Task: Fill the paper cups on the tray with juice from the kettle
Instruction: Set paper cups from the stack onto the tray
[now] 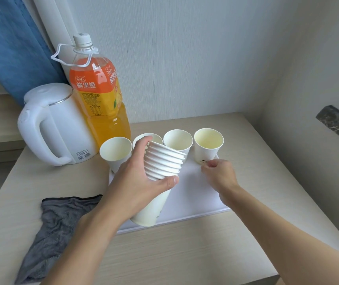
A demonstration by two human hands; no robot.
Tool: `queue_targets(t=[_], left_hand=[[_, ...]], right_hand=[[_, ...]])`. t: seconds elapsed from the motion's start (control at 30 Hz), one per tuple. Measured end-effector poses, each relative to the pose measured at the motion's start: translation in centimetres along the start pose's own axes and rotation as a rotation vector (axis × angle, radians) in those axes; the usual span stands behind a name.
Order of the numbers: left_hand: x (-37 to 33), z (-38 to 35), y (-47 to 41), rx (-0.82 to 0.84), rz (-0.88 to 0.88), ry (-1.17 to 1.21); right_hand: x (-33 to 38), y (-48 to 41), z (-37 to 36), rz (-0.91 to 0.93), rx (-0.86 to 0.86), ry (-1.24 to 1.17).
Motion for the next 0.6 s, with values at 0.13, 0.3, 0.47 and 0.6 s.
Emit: queue_targets(t=[0.13,0.3,0.47,0.6], left_hand=[[-0.02,-0.12,0.04,0.003,-0.001,0.009],[0.04,-0.04,0.05,0.001,0.001,0.015],[0.04,-0.17,0.02,0.003,0.001,0.008],[0.00,-0.16,0.05,0.003,-0.001,0.001]], right_hand=[[-0.11,-0.19,-0.11,0.005,-0.018,0.017],[0.03,-0.13,-0.08,0.014,0.012,0.027],[0.06,-0.22,-0.28,0.022,0.033,0.032],[0.10,-0.20,-0.33,0.031,0.043,0.048]])
Point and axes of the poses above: each hand's wrist, its own y-axis away from the middle knuckle, its own z-axis out of the back of the hand, x = y × z, the point moved 4 cm from there along -y, towards the middle knuckle, and after that the axes turned 11 degrees about -z, right-handed, at the moved point
